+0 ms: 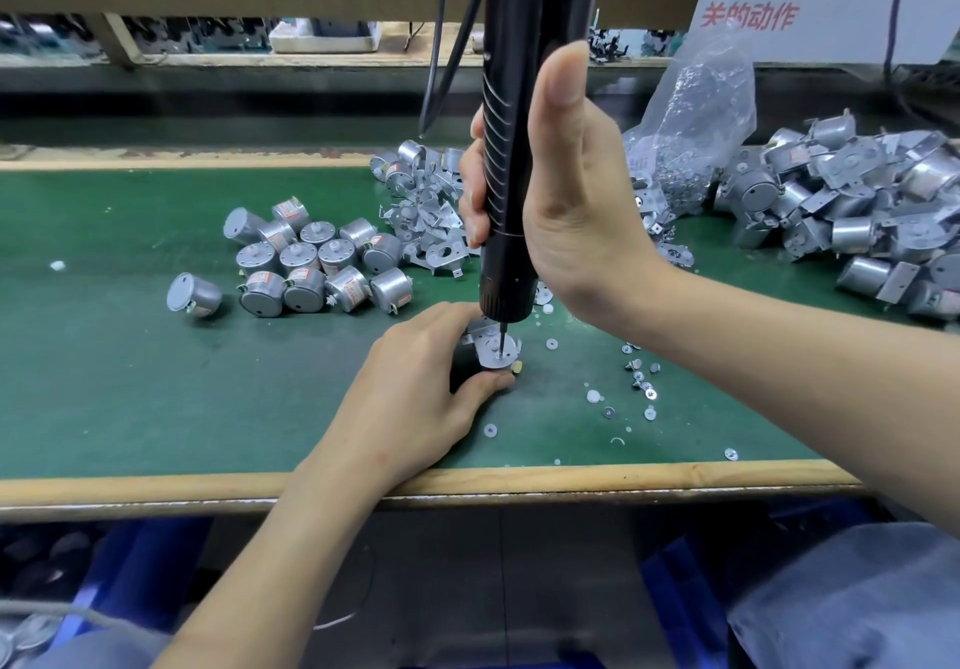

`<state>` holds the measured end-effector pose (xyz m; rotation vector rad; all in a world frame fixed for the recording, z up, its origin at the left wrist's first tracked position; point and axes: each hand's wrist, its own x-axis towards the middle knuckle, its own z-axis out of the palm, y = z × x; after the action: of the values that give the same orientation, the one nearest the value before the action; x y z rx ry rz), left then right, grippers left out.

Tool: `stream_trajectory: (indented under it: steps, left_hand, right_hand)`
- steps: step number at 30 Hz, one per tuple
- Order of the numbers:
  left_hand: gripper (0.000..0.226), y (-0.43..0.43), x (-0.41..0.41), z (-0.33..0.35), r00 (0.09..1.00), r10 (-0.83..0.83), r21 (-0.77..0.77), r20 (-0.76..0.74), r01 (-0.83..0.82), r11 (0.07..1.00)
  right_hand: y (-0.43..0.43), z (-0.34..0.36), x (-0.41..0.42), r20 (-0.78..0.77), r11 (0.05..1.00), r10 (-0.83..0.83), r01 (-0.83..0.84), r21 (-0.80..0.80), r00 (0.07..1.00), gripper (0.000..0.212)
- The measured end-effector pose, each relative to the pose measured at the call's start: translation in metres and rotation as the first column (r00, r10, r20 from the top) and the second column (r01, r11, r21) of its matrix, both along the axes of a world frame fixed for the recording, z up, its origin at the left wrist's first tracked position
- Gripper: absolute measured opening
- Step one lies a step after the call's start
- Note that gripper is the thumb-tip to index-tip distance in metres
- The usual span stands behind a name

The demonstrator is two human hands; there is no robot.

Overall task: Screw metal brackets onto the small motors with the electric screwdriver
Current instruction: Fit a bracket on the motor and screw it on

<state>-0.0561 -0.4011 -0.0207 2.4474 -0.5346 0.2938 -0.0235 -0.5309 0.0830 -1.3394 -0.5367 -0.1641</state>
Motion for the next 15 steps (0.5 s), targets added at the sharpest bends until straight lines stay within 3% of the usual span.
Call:
stream_trajectory:
  steps: [15]
  left_hand:
    - [0.037,-0.0004,0.0001,-0.0010,1.000,0.003,-0.004,0.015,-0.003,1.000]
  right_hand:
    - [-0.0006,-0.0032,-0.0009,-0.014,1.000,-0.013,0.013,0.014,1.000,0.087]
